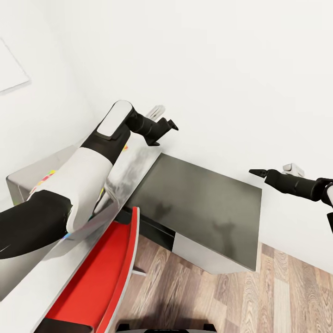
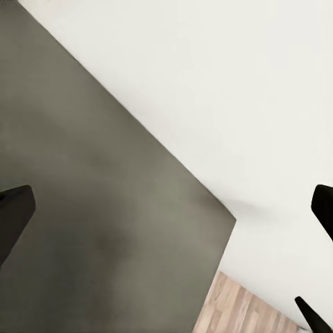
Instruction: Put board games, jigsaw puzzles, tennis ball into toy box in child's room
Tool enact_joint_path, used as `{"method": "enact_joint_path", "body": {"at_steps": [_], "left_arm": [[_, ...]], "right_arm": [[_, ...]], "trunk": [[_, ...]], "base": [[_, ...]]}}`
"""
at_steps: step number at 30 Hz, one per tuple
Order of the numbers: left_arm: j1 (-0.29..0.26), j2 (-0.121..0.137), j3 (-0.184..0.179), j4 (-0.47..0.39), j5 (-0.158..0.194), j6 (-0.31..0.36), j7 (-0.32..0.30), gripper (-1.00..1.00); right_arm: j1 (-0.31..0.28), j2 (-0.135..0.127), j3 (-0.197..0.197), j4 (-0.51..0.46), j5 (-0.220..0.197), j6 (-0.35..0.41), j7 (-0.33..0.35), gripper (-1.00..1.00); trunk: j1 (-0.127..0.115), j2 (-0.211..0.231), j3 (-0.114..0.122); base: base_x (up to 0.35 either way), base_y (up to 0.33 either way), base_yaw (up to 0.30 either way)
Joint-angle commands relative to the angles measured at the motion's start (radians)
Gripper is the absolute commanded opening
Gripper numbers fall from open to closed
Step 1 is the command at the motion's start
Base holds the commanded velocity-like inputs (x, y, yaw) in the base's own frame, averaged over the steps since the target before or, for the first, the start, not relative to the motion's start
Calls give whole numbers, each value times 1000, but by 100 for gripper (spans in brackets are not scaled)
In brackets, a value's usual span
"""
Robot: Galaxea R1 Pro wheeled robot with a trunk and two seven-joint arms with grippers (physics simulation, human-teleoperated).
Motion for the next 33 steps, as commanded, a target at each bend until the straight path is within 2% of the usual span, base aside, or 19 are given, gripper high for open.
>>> {"method": "enact_joint_path", "body": {"at_steps": [1, 8, 13, 24, 33], "left_arm": [[-1, 0, -1, -1, 10, -1, 10, 100], [-1, 0, -18, 1, 10, -1, 10, 100], [-1, 0, -25, 1, 10, -1, 10, 100], [-1, 0, -29, 2, 10, -2, 10, 100], [-1, 0, -30, 4, 10, -2, 11, 100]], "right_arm": [[-1, 0, 0, -1, -10, 3, -10, 100], [6, 0, 0, -1, -11, 3, -10, 100], [12, 0, 0, -1, -10, 3, -10, 100], [18, 0, 0, -1, -10, 3, -10, 100], [20, 0, 0, -1, -10, 3, -10, 100]], "trunk": [[1, -2, -2], [1, -2, -2], [1, -2, -2], [1, -2, -2], [1, -2, -2]], "base": [[10, 0, 0], [20, 0, 0], [186, -15, -20], [88, -13, -171], [10, -2, -47]]}}
